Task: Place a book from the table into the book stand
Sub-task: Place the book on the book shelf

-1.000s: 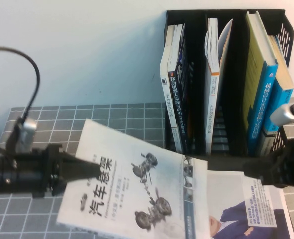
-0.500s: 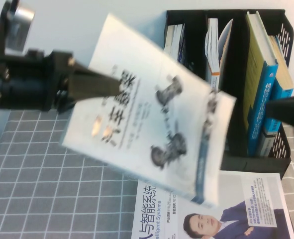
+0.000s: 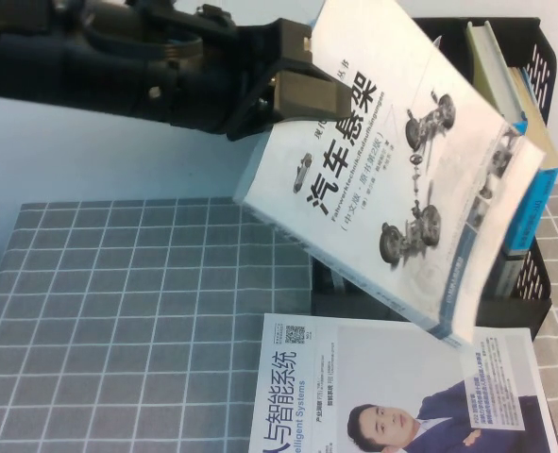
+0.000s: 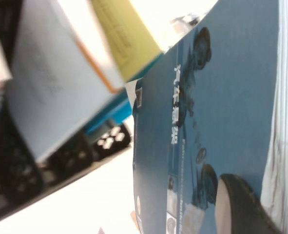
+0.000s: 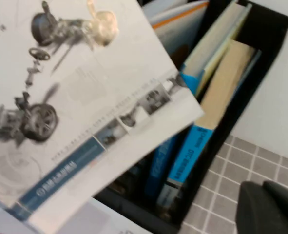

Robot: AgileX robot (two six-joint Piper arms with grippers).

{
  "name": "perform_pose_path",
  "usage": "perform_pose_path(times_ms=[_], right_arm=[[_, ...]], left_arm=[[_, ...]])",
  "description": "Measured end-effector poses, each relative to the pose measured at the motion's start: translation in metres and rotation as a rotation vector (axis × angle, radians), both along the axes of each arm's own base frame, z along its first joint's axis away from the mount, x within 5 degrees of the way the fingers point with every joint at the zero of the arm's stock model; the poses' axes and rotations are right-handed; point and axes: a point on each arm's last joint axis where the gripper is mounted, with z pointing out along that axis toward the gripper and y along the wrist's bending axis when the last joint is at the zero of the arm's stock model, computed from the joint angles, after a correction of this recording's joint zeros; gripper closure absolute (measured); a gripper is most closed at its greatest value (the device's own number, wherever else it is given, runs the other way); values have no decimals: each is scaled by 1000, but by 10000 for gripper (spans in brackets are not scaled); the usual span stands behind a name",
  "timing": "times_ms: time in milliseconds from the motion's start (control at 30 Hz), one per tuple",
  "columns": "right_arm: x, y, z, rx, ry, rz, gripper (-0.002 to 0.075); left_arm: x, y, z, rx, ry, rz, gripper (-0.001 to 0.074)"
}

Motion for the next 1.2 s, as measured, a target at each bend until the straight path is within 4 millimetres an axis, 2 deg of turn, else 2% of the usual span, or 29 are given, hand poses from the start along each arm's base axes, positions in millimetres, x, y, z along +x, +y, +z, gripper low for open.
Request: perform_pose_path(times_ms=[133, 367, 533, 700, 1200], right_arm=[[-4, -11, -2, -80, 28, -84, 728], [-4, -27, -4, -118, 47, -258, 728], [-4, -28, -3, -113, 43, -284, 728], [-3, -33, -2, -176, 19, -307, 728], [-5, -39, -4, -216, 43, -357, 728]], left_arm=[[12, -2, 2, 54, -29, 7, 622], [9, 5, 21, 147, -79, 32, 622], [9, 7, 20, 192, -76, 37, 622], [9, 7, 20, 193, -75, 35, 622], [10, 9, 19, 180, -9, 84, 622]])
